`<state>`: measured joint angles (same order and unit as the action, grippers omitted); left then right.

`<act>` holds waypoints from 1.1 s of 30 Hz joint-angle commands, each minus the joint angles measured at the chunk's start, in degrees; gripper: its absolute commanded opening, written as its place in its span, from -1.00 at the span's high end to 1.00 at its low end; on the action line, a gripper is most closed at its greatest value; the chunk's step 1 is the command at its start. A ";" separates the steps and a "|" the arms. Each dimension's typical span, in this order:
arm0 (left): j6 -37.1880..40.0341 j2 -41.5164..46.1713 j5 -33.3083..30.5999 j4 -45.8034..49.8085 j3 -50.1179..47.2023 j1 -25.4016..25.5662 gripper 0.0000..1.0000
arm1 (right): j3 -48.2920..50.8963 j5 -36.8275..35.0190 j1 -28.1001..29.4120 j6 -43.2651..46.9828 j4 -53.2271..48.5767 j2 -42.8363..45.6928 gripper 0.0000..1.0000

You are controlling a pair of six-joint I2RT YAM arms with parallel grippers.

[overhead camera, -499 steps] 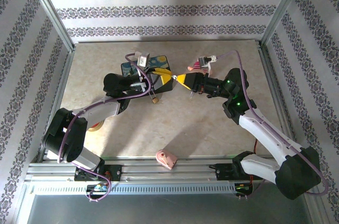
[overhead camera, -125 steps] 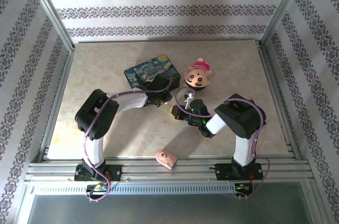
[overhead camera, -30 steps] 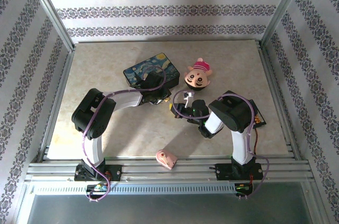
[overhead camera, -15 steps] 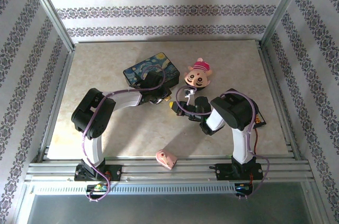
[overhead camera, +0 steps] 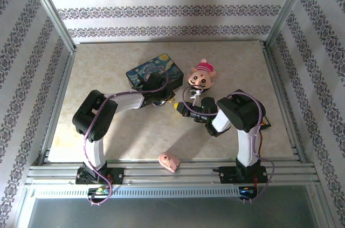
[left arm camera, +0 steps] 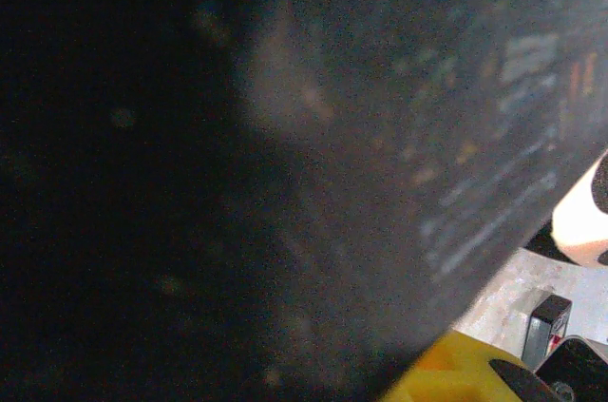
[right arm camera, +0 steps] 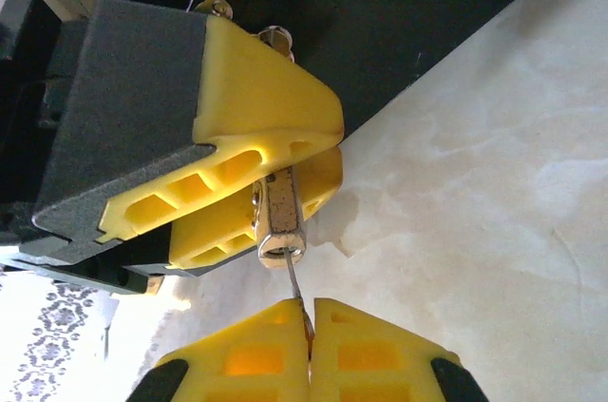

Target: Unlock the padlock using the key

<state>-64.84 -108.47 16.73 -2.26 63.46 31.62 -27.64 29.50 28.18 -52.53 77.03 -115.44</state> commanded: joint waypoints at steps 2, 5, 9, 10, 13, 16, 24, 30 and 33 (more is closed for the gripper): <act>-4.15 0.06 9.11 2.81 -2.18 0.55 0.78 | -0.84 -1.22 -2.34 -4.80 2.32 -0.53 1.00; -4.20 -0.05 9.06 2.79 -2.11 0.55 0.78 | -0.84 -1.11 -2.34 -5.65 2.34 -0.84 1.00; -4.41 -0.08 9.04 2.52 -2.03 0.55 0.78 | -0.99 -1.02 -2.41 -7.43 2.33 -1.01 1.00; -4.38 -0.08 9.10 2.52 -2.03 0.55 0.78 | -1.09 -0.98 -2.41 -8.21 2.29 -1.10 1.00; -4.32 0.01 9.08 2.53 -2.18 0.55 0.78 | -1.36 -0.51 -2.52 -10.22 2.33 -1.36 1.00; -4.29 0.10 9.10 2.53 -2.25 0.55 0.78 | -2.09 0.56 -2.70 -12.50 2.33 -1.90 1.00; -4.55 0.04 9.28 2.13 -2.53 0.55 0.78 | -2.69 0.85 -2.61 -14.27 2.33 -1.56 1.00; -4.61 -0.07 9.15 2.08 -2.64 0.55 0.79 | -2.52 0.22 -2.70 -13.82 2.32 -1.61 1.00; -4.73 0.05 9.19 1.83 -2.82 0.60 0.79 | -2.38 0.13 -2.70 -13.61 2.33 -1.80 1.00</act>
<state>-65.06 -108.36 16.95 -3.29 62.94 31.59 -29.32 32.77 26.76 -66.13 77.82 -116.57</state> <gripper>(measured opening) 0.267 0.043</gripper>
